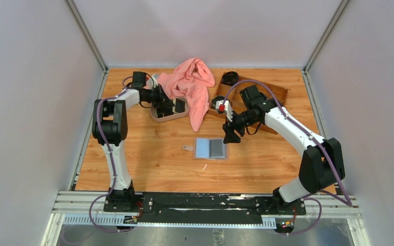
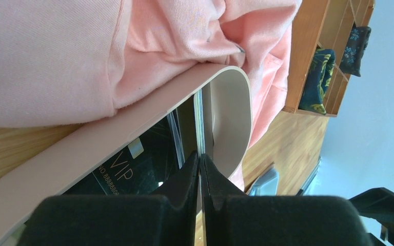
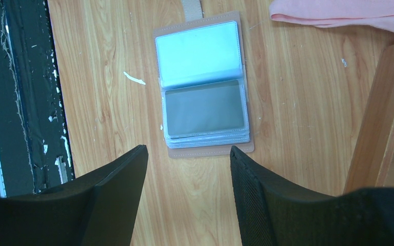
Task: Put the credit cards into the card holder
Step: Pick up the credit card from the storage box.
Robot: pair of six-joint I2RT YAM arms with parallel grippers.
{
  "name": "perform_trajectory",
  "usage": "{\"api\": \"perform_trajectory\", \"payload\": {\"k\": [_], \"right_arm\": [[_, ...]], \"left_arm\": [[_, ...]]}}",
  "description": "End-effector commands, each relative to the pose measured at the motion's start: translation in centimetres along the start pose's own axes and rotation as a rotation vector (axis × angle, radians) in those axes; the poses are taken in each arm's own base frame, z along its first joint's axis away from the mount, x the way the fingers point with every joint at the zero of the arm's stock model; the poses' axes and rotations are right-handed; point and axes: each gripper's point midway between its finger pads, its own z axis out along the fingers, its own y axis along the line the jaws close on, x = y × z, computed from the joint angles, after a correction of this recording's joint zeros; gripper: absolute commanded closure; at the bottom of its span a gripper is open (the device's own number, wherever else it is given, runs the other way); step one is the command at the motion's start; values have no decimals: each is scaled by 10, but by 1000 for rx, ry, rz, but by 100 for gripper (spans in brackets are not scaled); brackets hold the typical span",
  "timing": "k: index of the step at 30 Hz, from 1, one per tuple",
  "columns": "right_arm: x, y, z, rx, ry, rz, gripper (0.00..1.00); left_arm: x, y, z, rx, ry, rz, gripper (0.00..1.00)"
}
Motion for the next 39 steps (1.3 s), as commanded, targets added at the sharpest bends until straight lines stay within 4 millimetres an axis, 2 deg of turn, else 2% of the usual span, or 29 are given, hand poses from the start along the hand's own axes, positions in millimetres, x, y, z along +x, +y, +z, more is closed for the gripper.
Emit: {"api": "perform_trajectory", "payload": {"k": [1,8,15,23,25,28,31,36,39], "right_arm": [[12,3,2,-18,23,23,36],[12,3,2,-20,24,24,36],[11,4,2,-19,22,21,36],[11,4,1,-18,21,19,36],[12,4,1,-18,22,21,36],[12,4,1,-18,23,21,36],[12,4,1,-15,25,19,36],[11,4,-1,-11,22,12,36],[9,5,-2,-9,17,5,36]], "left_arm": [[1,8,2,8,14,-22,98],[-1,7,-1,-4,4,-8,100],[-11,2,-21,-55,-38,58,100],[-12,-10,-42,-58,-73,96,100],[-11,-16,-48,-54,-87,112,100],[-21,-16,-72,-63,-146,119,100],[-21,-28,-89,-54,-188,148,100],[-5,-47,-110,-24,-229,187,100],[11,-56,-118,13,-240,202,100]]}}
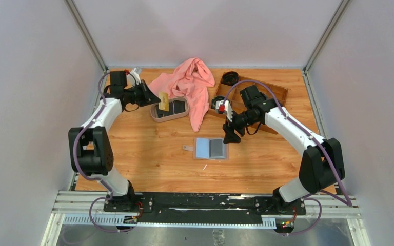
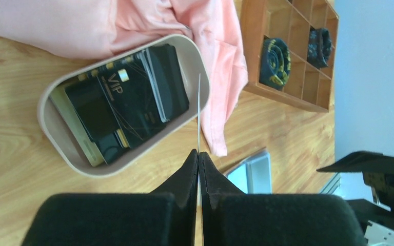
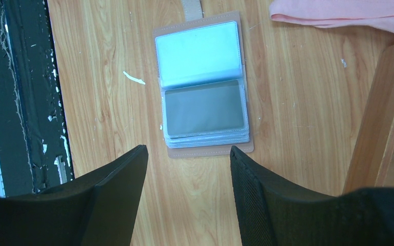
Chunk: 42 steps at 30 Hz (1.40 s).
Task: Put the credit cards into the card holder
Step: Pick up the credit card from the storage box, then insert the credit card into the card holder.
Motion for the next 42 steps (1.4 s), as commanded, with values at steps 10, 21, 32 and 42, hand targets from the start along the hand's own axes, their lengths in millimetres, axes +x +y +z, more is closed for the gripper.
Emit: {"api": "perform_trajectory", "payload": {"k": [10,21,32,42], "right_arm": [[-5,18,-6,-48,-52,-7,36],[-31,38,-21,-101,-186,7,36],[-42,52,-37,-175,-438,175,34],[-43,43,-20,-314,-474,397,34]], "left_arm": [[62,-67,-53,247,-82,66,100],[125,-128,-80,361,-171,94,100],[169,-145,-72,480,-224,6,100],[188,-157,-67,554,-237,18,100]]}}
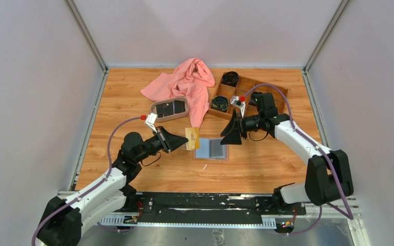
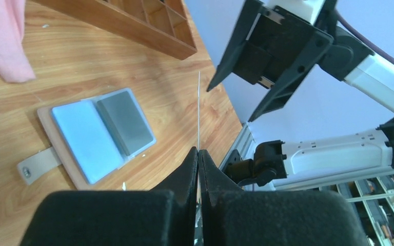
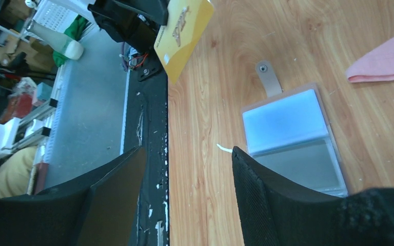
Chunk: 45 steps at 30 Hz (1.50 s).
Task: Put the credit cards into the card holder
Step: Insert the credit card into the card holder.
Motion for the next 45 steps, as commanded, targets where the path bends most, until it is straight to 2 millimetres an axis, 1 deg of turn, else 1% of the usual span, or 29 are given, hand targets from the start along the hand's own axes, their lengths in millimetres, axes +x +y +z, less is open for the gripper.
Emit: {"api": "perform_trajectory", "payload": {"k": [1,4,6,14,20,27,32,37,40,41,43,45], "right_arm": [[-7,-4,3,-53,-43,112,34],[-6,-9,5,-47,-54,180,34],[-8,-10,8,-55,-64,188,34],[-11,-2,19,-114,-43,213,35],[-12,-4,21,-112,-39,237,36],[-10,1,27,-134,-22,243,38],[-12,4,27,-148,-19,241,41],[-13,4,28,-154,-19,242,48],[-14,4,28,-158,-19,243,56],[-14,5,28,-159,-19,242,59],[-15,5,27,-162,-20,239,70],[-15,6,27,-169,-19,237,85]], "left_arm": [[-4,-13,5,70,-58,18,100],[2,-17,8,92,-56,15,100],[6,-20,12,107,-48,6,100],[19,-33,30,177,-19,-19,100],[29,-41,39,216,9,-35,100],[36,-42,47,236,25,-60,100],[40,-42,50,247,31,-75,100],[43,-43,52,256,44,-83,100],[45,-42,53,255,50,-84,100],[46,-42,53,254,51,-84,100],[46,-41,53,253,50,-86,100],[46,-41,52,254,50,-87,100]]}}
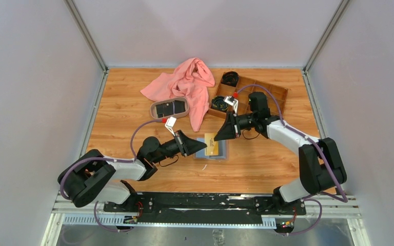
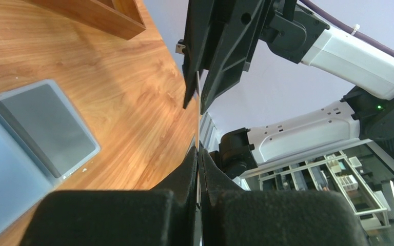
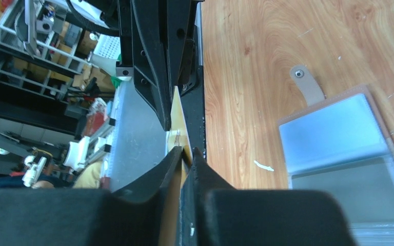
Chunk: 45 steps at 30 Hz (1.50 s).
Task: Put the credit cards into the card holder
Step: Insert the credit card into the card holder.
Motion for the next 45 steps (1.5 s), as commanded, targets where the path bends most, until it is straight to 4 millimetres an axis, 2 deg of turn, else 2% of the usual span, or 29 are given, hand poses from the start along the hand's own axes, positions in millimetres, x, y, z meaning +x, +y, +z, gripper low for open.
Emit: {"api": "perform_trajectory", "payload": {"k": [1,4,8,12,17,20,22,25,28,31,38,45], "right_arm": [[-8,9,2,-46,8,-36,89],[-7,10,3,-53,11,-38,100],[-5,9,2,-55,13,-47,100],[-4,8,2,-67,20,-54,100],[-1,14,-1,-110,38,-81,100],[-2,19,-7,-127,32,-171,100],[-5,17,-12,-101,18,-205,100],[-8,7,-21,-46,5,-233,100],[-6,-7,-26,5,28,-224,100],[-3,-13,-25,-10,38,-196,100],[4,-23,-24,-22,76,-166,100],[10,-33,-24,-23,109,-153,100]], "left_arm": [[-5,-13,5,51,-19,22,100],[-5,-12,4,46,-21,22,100],[-7,-8,0,12,-27,57,86],[-8,-3,-4,-45,-4,144,80],[-20,1,-24,-109,-41,319,40],[-29,4,-42,-142,-107,416,20],[-34,7,-54,-155,-160,454,1],[-38,11,-65,-165,-209,491,0],[-34,6,-63,-135,-174,539,0],[-28,-1,-52,-80,-123,543,0],[-13,-1,-28,70,-58,467,3],[-6,14,-5,144,28,379,0]]}}
